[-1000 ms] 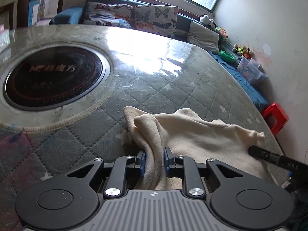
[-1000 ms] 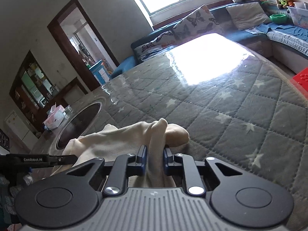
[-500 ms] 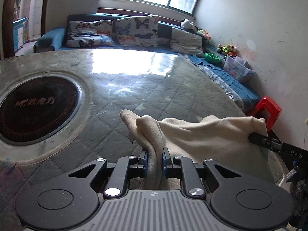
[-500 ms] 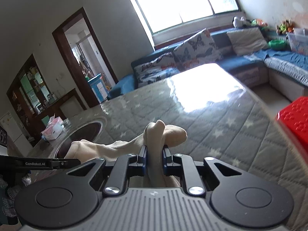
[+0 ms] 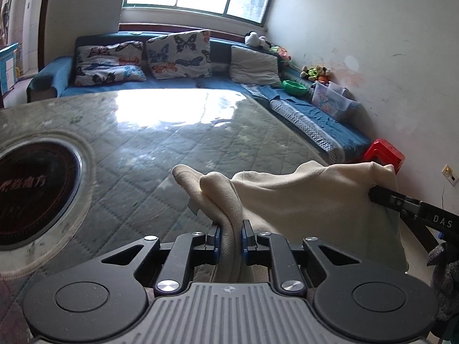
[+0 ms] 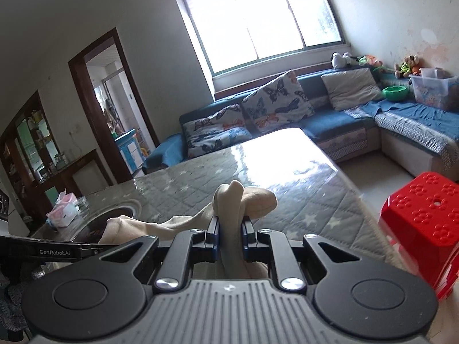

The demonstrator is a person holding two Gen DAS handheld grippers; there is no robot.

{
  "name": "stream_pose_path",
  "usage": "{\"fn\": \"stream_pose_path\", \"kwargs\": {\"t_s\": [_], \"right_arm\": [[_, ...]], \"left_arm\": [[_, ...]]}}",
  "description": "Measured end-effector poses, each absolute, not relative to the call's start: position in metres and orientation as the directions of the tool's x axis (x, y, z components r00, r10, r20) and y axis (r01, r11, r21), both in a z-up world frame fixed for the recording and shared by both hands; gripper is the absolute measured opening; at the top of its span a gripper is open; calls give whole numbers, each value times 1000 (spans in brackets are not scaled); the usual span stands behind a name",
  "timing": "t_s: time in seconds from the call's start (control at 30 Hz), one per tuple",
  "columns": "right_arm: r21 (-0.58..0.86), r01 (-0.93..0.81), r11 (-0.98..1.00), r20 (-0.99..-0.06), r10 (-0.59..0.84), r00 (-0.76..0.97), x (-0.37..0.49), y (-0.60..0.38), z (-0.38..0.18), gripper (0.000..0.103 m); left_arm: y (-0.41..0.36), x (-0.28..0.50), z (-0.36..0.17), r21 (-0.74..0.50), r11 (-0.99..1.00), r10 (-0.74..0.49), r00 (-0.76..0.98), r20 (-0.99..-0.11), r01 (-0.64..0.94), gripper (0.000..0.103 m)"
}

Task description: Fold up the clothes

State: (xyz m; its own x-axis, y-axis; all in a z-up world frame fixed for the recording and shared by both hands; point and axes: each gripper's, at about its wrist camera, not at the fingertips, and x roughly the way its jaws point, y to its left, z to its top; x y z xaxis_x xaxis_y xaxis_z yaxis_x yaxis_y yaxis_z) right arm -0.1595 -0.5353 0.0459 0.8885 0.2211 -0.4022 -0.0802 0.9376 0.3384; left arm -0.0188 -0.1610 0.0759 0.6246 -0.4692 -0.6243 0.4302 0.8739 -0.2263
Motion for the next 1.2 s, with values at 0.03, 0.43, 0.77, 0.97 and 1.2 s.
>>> {"fn": "stream_pose_path", "kwargs": {"t_s": [0.03,0.43,0.77,0.97,1.2], "right_arm": [[335,-79,939,-399,217,891,-160,-536,48,13],[292,-56,955,-358,164,919,-158,-547,69,13],[278,-27,960,-340,125,932,-158,-559,77,13],[268,-11,963,-345,106,933,-154,-563,81,13],[255,-1,967,-356,95,929,-146,-565,79,13]], "left_arm": [[-164,-18,78,-225,873,-471,626,-621,434,15],[-190,-14,94,-178,863,-477,648,-594,472,15],[-205,-8,103,-177,855,-490,648,-583,487,15],[-211,-1,106,-185,854,-495,648,-579,487,15],[-215,5,104,-197,856,-493,642,-587,478,15]]}}
